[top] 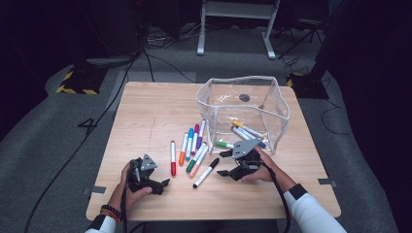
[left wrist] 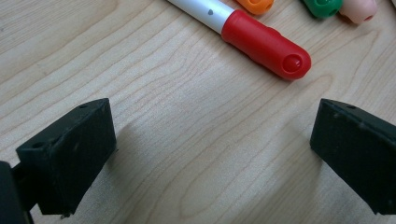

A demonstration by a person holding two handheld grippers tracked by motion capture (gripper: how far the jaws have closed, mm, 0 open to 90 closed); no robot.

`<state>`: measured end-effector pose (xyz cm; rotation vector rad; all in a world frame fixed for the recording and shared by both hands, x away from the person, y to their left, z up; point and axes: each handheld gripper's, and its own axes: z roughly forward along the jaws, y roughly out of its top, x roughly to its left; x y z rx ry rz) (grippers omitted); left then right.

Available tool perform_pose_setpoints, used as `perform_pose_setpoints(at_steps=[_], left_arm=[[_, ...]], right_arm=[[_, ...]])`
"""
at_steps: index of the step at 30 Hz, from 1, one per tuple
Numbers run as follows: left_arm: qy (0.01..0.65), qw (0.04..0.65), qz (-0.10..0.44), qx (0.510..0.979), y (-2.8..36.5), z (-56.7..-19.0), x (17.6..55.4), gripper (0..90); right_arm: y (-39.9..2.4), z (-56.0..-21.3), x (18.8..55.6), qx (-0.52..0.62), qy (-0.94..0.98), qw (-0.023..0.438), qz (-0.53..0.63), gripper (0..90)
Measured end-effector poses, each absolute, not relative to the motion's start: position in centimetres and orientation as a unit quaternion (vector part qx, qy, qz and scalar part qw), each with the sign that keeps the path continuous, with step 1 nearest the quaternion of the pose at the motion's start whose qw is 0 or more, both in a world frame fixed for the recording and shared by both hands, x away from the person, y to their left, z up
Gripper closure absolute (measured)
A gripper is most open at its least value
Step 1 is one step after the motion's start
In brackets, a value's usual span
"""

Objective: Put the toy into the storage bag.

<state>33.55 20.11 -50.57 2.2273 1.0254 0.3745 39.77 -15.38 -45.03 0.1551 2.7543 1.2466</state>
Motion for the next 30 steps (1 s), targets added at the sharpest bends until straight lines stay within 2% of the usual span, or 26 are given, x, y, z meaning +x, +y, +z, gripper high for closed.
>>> perform_pose_setpoints(at_steps=[18,22,30], left_arm=[[0.391,0.325,0.143,0.849,20.1,-50.6,33.5,0.5],[0.391,0.325,0.143,0.849,20.1,-50.6,33.6,0.5],[0.391,0.325,0.143,0.849,20.1,-50.6,33.5,0.5]], right_arm=[[-12.1,-48.9,41.8,0.041,0.927,0.034,0.370,34.1],[-12.1,-49.2,41.3,0.015,0.933,0.014,0.360,46.8],[-14.1,-48.9,39.4,-0.030,0.935,-0.025,0.353,65.3]])
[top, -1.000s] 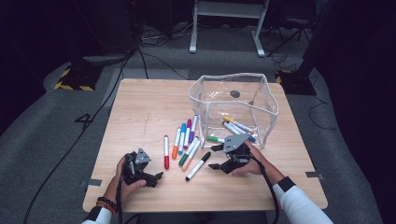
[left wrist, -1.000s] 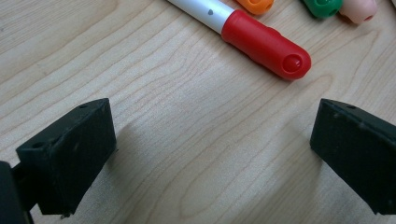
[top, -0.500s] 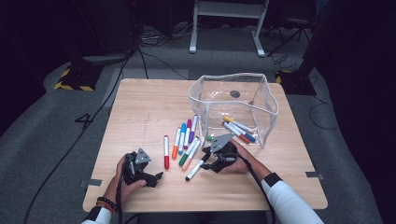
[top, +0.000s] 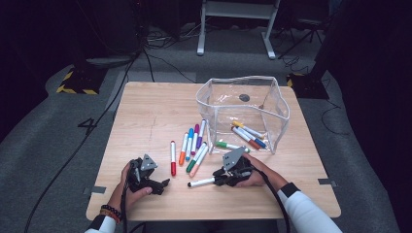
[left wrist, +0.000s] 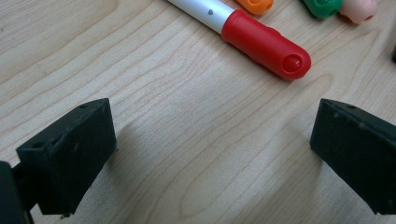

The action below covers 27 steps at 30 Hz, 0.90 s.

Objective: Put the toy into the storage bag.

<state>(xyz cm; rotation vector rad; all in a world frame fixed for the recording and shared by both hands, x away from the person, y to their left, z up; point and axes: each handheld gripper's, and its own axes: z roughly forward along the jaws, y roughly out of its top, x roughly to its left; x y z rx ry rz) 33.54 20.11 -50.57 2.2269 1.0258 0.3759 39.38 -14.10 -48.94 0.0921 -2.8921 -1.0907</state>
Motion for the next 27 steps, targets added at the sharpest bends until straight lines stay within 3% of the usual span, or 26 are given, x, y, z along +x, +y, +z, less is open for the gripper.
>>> perform_pose_setpoints(at_steps=[5,27], left_arm=[[0.391,0.325,0.145,0.849,20.1,-50.6,33.5,0.6],[0.387,0.325,0.140,0.851,20.1,-50.6,33.4,0.5]], right_arm=[[-15.7,-48.9,37.5,0.027,-0.935,0.021,-0.353,74.6],[-23.0,-46.1,34.7,-0.069,-0.916,-0.059,-0.392,75.2]])
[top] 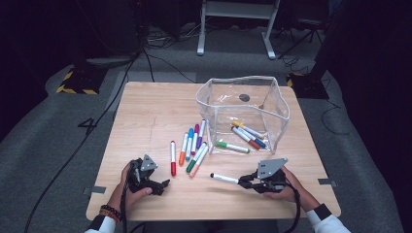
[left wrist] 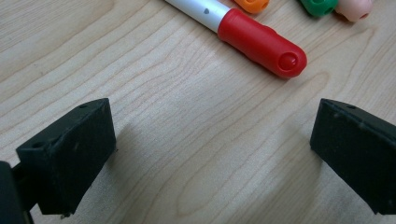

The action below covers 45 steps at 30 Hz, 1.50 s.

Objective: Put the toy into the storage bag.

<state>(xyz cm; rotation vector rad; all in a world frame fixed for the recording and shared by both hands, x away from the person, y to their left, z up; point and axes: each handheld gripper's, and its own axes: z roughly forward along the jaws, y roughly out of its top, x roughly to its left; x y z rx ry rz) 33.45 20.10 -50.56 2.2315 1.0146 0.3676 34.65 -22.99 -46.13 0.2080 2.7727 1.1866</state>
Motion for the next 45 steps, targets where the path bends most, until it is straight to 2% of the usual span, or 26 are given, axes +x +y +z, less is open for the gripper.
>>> perform_pose_setpoints(at_steps=[13,23,35,45], left_arm=[[0.383,0.326,0.142,0.853,20.2,-50.6,33.4,0.5],[0.387,0.326,0.141,0.851,20.2,-50.6,33.3,0.5],[0.387,0.326,0.141,0.851,20.2,-50.6,33.3,0.5],[0.387,0.326,0.140,0.851,20.2,-50.6,33.3,0.5]], right_arm=[[-27.3,-41.6,33.9,0.101,0.876,0.113,0.458,75.2],[-29.2,-35.9,34.4,0.093,0.857,0.174,0.475,75.2],[-29.7,-29.6,37.5,0.103,0.850,0.232,0.462,75.2],[-29.3,-27.2,41.4,0.118,0.854,0.241,0.446,75.2]])
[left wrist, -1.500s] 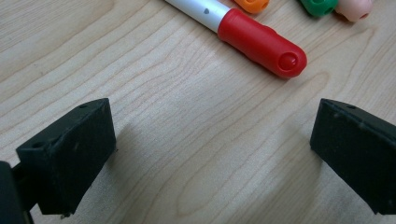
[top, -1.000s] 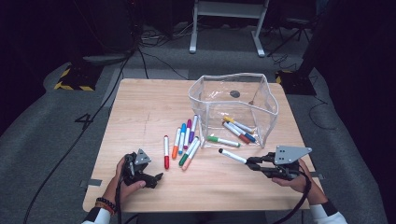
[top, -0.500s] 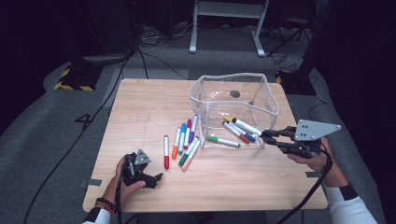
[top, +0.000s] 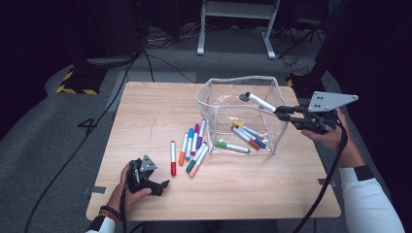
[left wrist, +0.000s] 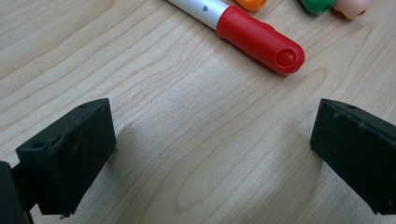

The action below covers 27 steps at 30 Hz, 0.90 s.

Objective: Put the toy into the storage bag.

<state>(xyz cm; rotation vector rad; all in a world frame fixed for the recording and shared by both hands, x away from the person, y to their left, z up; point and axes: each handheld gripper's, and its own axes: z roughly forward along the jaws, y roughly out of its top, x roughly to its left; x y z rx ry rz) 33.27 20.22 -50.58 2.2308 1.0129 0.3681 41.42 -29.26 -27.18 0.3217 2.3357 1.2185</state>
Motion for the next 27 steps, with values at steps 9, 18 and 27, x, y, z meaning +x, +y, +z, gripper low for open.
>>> perform_pose_setpoints(at_steps=[9,18,27], left_arm=[[0.386,0.326,0.140,0.851,20.2,-50.6,33.3,0.5],[0.386,0.326,0.140,0.851,20.2,-50.6,33.3,0.5],[0.385,0.327,0.139,0.852,20.2,-50.6,33.3,0.4]], right_arm=[[-27.6,-26.8,45.5,0.123,0.878,0.233,0.399,75.2],[-25.3,-29.2,49.1,0.149,0.904,0.214,0.339,75.2],[-24.8,-30.9,51.7,0.183,0.920,0.193,0.288,75.1]])
